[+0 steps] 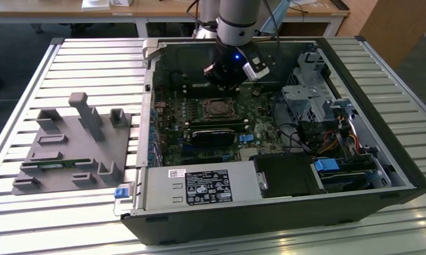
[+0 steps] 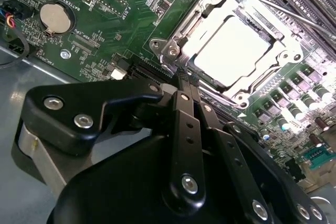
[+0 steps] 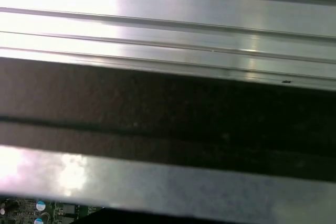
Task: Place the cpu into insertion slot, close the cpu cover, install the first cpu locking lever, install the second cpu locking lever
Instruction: 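Install the first cpu locking lever, then install the second cpu locking lever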
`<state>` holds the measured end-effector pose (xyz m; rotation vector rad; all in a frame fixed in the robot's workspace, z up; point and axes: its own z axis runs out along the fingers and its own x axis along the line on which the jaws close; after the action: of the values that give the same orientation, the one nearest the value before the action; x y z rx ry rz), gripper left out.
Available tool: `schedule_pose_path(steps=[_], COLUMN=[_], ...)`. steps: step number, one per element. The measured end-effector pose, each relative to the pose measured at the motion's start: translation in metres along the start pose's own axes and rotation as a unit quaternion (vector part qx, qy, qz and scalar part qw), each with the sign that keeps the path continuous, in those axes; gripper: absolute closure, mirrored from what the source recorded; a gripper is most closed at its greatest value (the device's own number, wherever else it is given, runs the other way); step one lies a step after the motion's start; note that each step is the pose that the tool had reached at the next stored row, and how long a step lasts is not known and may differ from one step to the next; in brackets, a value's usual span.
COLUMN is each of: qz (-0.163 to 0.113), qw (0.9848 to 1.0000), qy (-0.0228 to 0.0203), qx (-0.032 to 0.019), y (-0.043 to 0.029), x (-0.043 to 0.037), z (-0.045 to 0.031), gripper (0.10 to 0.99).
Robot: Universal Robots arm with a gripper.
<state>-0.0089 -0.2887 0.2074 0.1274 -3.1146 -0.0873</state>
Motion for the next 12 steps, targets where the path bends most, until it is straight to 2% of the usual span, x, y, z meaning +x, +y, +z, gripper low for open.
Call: schedule_pose_path(steps=[12], qz=[0.000], qw=[1.0000], qy=[0.0000], qx=[0.0001], y=[-0.0028], x=[0.0001], z=[-0.0002], gripper=[0.980])
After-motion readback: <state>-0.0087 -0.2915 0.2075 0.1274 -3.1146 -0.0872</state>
